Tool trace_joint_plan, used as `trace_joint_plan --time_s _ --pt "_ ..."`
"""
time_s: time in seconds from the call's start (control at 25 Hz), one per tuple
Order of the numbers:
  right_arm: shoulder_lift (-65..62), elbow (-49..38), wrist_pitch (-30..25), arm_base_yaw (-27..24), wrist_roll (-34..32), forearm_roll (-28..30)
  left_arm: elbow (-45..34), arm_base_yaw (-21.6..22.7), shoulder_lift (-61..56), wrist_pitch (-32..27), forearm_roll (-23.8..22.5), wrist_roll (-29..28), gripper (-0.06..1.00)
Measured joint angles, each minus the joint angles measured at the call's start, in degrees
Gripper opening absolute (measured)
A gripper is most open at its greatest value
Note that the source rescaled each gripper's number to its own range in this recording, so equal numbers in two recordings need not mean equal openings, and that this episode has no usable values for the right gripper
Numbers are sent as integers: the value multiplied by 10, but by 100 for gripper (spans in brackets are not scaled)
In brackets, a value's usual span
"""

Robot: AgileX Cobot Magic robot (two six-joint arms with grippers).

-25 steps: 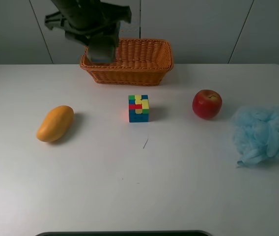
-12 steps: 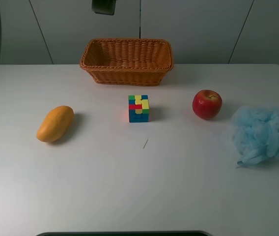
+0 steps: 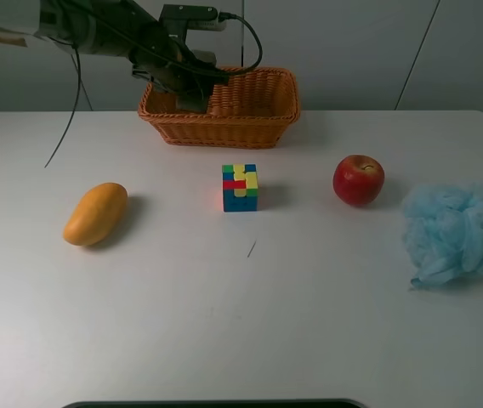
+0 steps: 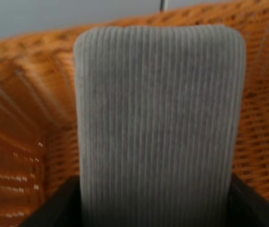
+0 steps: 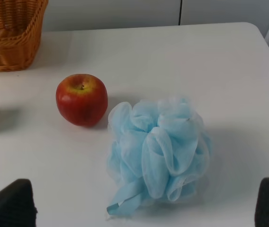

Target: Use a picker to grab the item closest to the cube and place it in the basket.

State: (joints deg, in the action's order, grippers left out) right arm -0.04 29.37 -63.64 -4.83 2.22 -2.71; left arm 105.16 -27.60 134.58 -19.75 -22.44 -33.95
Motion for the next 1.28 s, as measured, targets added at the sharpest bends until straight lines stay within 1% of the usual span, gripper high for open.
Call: trace_joint_plan --time_s 0.2,0.44,0.48,0.52,0.56,0.6,0.64,0.76,0.92,0.96,1.08,1.2,1.28 --pt "0 0 0 0 0 0 0 1 10 7 12 10 3" --pt "0 0 0 0 0 0 0 1 10 7 12 17 3" --pt "0 0 0 0 0 0 0 1 10 7 12 27 15" --pt "0 0 0 0 0 0 0 1 10 7 12 37 64" --pt "0 0 0 0 0 0 1 1 10 7 14 44 85" --pt "0 0 0 0 0 0 1 1 10 7 14 50 92" --pt "0 0 0 0 0 0 1 1 10 7 14 56 95" --pt "0 0 0 0 0 0 1 1 10 7 14 62 98" --pt "0 0 0 0 0 0 1 1 0 -7 21 65 98" --pt "0 0 0 0 0 0 1 1 -7 -18 27 67 98" --pt "0 0 0 0 0 0 1 0 -63 -76 37 70 99" --pt "0 0 0 0 0 0 1 -12 -156 -136 15 71 98" --pt "0 0 0 0 0 0 1 -21 -217 -153 3 71 98"
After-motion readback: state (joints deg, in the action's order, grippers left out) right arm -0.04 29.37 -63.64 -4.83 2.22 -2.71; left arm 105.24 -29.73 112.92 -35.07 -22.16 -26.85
